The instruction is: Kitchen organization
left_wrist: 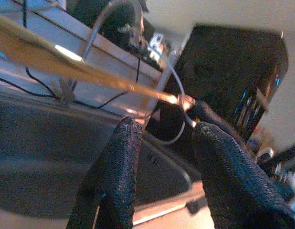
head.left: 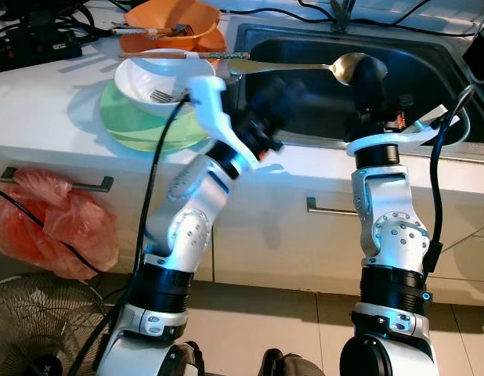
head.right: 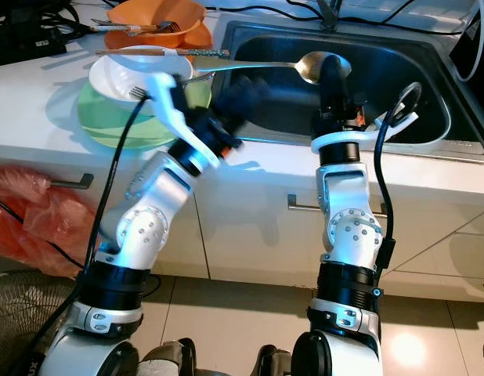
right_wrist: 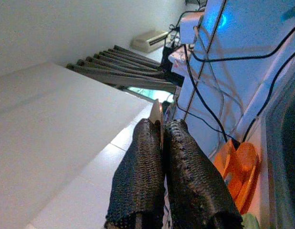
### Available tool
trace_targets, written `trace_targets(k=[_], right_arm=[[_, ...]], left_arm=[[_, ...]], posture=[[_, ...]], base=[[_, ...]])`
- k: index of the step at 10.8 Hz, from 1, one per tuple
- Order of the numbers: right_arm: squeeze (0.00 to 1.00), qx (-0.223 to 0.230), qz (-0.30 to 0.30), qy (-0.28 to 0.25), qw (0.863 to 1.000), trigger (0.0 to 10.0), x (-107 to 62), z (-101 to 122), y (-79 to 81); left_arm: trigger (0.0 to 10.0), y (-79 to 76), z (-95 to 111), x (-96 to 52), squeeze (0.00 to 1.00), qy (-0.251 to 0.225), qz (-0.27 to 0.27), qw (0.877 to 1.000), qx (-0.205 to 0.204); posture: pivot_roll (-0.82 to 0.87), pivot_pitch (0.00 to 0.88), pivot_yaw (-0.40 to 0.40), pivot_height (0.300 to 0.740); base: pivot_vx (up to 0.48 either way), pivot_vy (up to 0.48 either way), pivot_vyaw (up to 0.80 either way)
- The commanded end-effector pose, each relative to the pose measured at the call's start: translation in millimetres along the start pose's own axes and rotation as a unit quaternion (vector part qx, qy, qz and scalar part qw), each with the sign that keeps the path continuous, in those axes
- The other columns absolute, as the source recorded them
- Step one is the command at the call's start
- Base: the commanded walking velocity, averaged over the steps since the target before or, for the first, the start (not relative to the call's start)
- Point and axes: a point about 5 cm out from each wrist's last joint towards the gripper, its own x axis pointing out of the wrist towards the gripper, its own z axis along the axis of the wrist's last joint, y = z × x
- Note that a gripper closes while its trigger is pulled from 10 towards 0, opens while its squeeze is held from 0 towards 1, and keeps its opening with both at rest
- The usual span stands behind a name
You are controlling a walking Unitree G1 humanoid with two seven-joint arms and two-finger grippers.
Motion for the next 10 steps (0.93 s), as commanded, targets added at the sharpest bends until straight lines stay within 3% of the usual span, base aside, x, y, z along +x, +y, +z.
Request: trace_targets(k=[1,2,3,4,5,6,8,10], right_arm=[[0.0,0.012,0.016,-0.016,1.0,0.0,7.4,0,9.3],[0.0,0.002,0.013,-0.022,1.0,0.0,8.7,4,8.8],[0.0,-0.02,0.008,-0.031,0.999,1.5,10.3,8,8.4],[0.0,-0.055,0.001,-0.036,0.998,10.0,12.1,13,8.4],[0.0,-0.073,-0.001,-0.038,0.997,10.0,13.1,15,8.5],[0.0,-0.111,-0.01,-0.043,0.993,10.0,14.6,19,7.6],[0.0,-0.184,-0.032,-0.061,0.981,10.0,18.0,29,5.6],[0.0,-0.227,-0.043,-0.104,0.967,10.0,26.6,53,9.0]], left_arm=[[10.0,-5.2,-2,0.1,0.0,0.008,-0.014,1.0,0.019],[10.0,-3.6,-2,-0.1,0.0,0.01,-0.008,0.999,0.032],[10.0,-1.6,-5,-0.6,0.0,0.026,-0.004,0.997,0.07],[10.0,-0.2,-6,-1.3,0.0,0.031,0.002,0.996,0.082],[10.0,0.9,-6,-1.8,0.0,0.033,0.006,0.996,0.088],[10.0,3.5,-7,-2.9,0.0,0.044,0.013,0.992,0.118],[10.0,7.9,-10,-4.9,0.0,0.052,0.025,0.989,0.139],[10.0,6.8,-14,-7.1,0.0,0.059,0.022,0.988,0.142]], posture=[[0.11,0.155,-0.046,0.74],[0.11,0.154,-0.046,0.74],[0.11,0.153,-0.046,0.74],[0.11,0.151,-0.046,0.74],[0.12,0.149,-0.047,0.74],[0.12,0.147,-0.048,0.74],[0.12,0.144,-0.051,0.74],[0.12,0.139,-0.052,0.74]], base=[[0.0,0.0,0.0],[0.0,0.0,0.0],[0.0,0.0,0.0],[0.0,0.0,0.0],[0.0,0.0,0.0],[0.0,0.0,0.0],[0.0,0.0,0.0],[0.0,0.0,0.0]])
